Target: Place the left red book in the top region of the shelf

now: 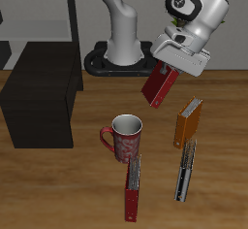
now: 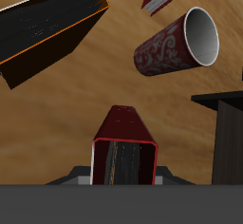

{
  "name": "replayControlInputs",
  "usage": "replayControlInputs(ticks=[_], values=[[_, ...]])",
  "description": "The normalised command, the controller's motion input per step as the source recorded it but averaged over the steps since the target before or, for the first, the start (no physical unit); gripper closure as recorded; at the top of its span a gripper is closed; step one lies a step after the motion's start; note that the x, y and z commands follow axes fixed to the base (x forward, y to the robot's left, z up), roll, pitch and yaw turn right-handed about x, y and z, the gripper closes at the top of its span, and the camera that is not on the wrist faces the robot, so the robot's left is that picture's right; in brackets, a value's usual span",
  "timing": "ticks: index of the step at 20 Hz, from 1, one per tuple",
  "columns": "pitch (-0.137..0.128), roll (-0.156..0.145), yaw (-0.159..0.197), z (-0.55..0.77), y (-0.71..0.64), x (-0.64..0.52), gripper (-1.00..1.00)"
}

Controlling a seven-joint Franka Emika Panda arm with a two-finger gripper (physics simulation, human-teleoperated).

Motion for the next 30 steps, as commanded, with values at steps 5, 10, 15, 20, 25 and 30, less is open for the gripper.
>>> replayControlInputs(ticks=[5, 10, 15, 20, 25, 30], values=[[-0.014, -0.199, -0.05, 0.04, -0.12, 0.09, 1.0], [-0.024, -0.133, -0.043, 0.14, -0.21, 0.09, 1.0], [0.002, -0.139, -0.033, 0.03, -0.37, 0.19, 1.0], [-0.017, -0.073, -0.015, 0.08, -0.2, 0.1, 1.0], [-0.015, -0.051, -0.012, 0.07, -0.11, 0.08, 1.0], [-0.009, -0.043, -0.014, 0.0, -0.14, 0.05, 1.0]])
